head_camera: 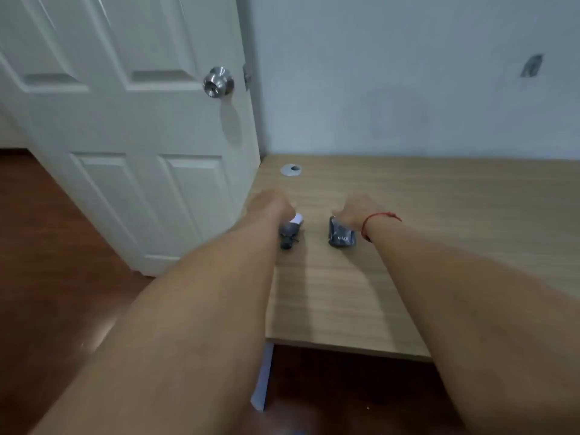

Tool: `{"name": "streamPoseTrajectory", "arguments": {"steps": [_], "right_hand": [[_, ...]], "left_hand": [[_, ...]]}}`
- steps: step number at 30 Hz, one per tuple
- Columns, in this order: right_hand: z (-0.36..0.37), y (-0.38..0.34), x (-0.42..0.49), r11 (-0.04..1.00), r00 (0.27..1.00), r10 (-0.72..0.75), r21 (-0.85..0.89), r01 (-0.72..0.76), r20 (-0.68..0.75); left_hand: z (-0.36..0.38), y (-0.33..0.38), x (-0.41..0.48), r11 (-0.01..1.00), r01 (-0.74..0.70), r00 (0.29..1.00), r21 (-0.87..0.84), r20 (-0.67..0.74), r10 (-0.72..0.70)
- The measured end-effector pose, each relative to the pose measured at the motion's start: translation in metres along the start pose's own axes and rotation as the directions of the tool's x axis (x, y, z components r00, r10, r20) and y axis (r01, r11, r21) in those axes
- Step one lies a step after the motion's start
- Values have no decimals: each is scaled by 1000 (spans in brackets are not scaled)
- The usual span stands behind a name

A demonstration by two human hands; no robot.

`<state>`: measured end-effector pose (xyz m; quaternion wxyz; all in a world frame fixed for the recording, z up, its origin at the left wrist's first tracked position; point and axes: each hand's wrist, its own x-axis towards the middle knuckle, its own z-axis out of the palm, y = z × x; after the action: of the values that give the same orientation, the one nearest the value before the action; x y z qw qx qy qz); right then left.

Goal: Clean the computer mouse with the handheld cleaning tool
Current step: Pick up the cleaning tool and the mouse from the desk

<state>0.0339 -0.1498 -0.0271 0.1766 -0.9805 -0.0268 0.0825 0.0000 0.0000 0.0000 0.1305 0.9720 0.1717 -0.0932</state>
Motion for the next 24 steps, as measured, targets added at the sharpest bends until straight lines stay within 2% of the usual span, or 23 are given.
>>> {"name": "streamPoseTrajectory", "arguments": {"steps": [2,5,9,13,16,18,21,24], "right_hand": [[13,7,1,999,1000,20,-40,-21,-21],[36,21,7,999,999,31,-42,-32,-19],[60,32,7,999,995,49,-3,-50,-84],[72,39,-9,999,994,-33,20,35,-106],[82,52,-30,991,987,-63,105,79,-148],[91,59,-43,982,982,-55,168,86,-182],[104,66,-57,964,969,-41,246,102,-243],[109,68,-59,959,955,-77,239,149,-288]], "left_hand": [[14,-4,0,999,16,1000,49,12,-17],[38,-10,3,996,88,995,10,41,-89],[63,-15,10,998,67,997,-4,32,-67],[81,-18,4,994,82,994,-78,-65,-87],[99,-17,-4,993,78,978,-85,-186,-93],[111,-16,-10,989,65,953,-133,-286,-101],[125,-16,-16,953,16,899,-303,-413,-146],[142,-18,-17,895,-122,835,-429,-532,-141]]}}
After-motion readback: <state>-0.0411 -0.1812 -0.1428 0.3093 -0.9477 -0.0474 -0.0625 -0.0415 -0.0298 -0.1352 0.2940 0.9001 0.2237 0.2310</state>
